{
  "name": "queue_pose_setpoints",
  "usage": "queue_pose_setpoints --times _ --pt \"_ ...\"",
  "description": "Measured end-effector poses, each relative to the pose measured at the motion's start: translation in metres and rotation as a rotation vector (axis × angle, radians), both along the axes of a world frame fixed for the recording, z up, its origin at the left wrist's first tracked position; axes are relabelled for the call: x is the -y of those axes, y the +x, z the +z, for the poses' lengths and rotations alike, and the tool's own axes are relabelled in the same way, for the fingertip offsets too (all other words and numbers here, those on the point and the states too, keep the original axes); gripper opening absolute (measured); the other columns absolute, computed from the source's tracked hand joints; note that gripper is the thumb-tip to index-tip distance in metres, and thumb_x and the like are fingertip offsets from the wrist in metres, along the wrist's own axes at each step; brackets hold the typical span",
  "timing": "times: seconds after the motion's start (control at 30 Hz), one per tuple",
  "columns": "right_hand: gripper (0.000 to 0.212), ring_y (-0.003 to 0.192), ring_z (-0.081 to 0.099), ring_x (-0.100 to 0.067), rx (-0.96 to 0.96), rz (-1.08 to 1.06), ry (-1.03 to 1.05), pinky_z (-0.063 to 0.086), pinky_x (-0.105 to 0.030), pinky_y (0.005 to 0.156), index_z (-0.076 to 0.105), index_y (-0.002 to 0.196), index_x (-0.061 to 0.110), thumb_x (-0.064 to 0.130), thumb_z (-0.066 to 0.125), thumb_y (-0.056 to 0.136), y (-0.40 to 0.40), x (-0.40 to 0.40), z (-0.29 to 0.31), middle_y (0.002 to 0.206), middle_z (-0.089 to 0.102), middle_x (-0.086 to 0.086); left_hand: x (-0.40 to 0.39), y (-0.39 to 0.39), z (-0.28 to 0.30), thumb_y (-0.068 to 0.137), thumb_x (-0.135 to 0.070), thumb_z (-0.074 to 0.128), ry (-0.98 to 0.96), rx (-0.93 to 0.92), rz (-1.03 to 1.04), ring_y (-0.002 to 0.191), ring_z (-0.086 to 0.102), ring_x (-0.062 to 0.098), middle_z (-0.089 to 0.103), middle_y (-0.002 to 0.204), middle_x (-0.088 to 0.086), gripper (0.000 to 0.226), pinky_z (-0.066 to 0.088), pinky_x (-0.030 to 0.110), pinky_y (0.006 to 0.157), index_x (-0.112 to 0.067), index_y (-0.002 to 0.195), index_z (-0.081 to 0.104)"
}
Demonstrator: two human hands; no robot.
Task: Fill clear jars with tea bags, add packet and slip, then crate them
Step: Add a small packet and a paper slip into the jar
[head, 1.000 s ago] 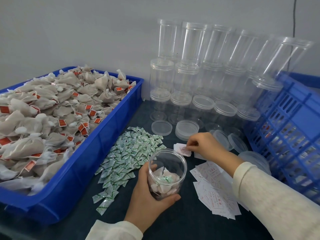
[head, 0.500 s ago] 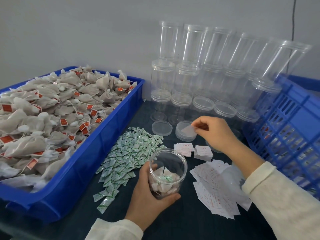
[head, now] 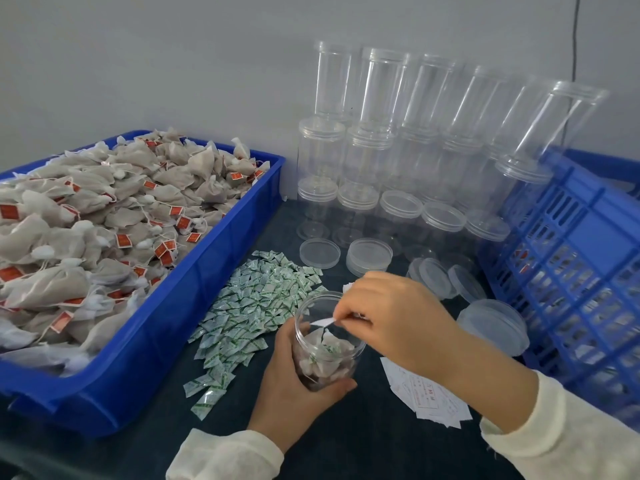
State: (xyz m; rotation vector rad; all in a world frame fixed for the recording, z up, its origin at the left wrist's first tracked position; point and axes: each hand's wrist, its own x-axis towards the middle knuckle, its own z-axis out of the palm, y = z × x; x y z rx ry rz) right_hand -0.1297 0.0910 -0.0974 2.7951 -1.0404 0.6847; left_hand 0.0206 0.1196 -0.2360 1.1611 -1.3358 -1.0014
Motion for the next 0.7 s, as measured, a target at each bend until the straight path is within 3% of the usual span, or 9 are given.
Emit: queue_pose_setpoints --times 0.07,0.2,0.3,0.4,0.53,0.7 --pt "0.008 0.066 0.059 -0.018 -0.100 0.006 0.009 0.053 -0.033 0.054 0.070 0.073 0.015 0.011 0.075 0.077 0.005 -0.001 -0.004 0.069 0.065 0.004 0.000 0.000 0.001 0.043 -0.042 0.090 -0.003 -0.005 -0.001 0.104 0.057 -0.012 0.053 0.114 -0.038 0.094 0.044 0.002 0.076 -0.074 0.109 0.032" --pt "0.016 0.091 0.058 -0.013 -0.303 -0.074 0.234 0.048 -0.030 0.077 0.071 0.096 0.026 0.023 0.056 0.091 0.014 0.010 0.001 0.096 0.068 0.008 0.000 0.000 -0.001 0.045 -0.043 0.090 -0.005 0.012 0.003 0.107 0.057 -0.008 0.056 0.118 -0.031 0.095 0.044 0.004 0.080 -0.073 0.113 0.030" --pt "0.018 0.085 0.055 -0.006 -0.478 -0.049 0.378 0.048 -0.027 0.074 0.073 0.096 0.026 0.019 0.060 0.086 0.025 0.019 0.012 0.094 0.070 0.011 0.001 0.000 -0.003 0.045 -0.044 0.090 -0.006 0.020 -0.001 0.107 0.058 -0.008 0.057 0.116 -0.031 0.096 0.044 0.004 0.080 -0.072 0.114 0.030" --pt "0.019 0.077 0.059 -0.011 -0.618 -0.015 0.506 0.050 -0.032 0.068 0.075 0.090 0.022 0.014 0.059 0.084 0.031 0.023 0.020 0.087 0.072 0.006 0.001 0.001 -0.003 0.045 -0.045 0.090 -0.010 0.034 0.002 0.107 0.057 -0.008 0.055 0.117 -0.033 0.097 0.043 0.003 0.080 -0.072 0.114 0.028" --pt "0.023 0.077 0.054 -0.011 -0.712 -0.005 0.597 0.049 -0.039 0.093 0.074 0.100 0.023 0.016 0.053 0.091 0.033 0.027 0.022 0.095 0.070 0.011 0.001 0.001 -0.002 0.045 -0.045 0.089 -0.020 0.030 0.001 0.108 0.056 -0.008 0.054 0.118 -0.032 0.095 0.043 0.004 0.081 -0.072 0.113 0.029" --pt "0.034 0.084 0.048 -0.005 -0.785 -0.002 0.655 0.043 -0.024 0.077 0.067 0.115 0.027 0.013 0.043 0.095 0.029 0.027 0.023 0.105 0.065 0.012 0.000 0.000 -0.001 0.045 -0.041 0.090 -0.026 0.023 0.001 0.109 0.056 -0.008 0.055 0.119 -0.032 0.095 0.044 0.005 0.081 -0.074 0.111 0.030"
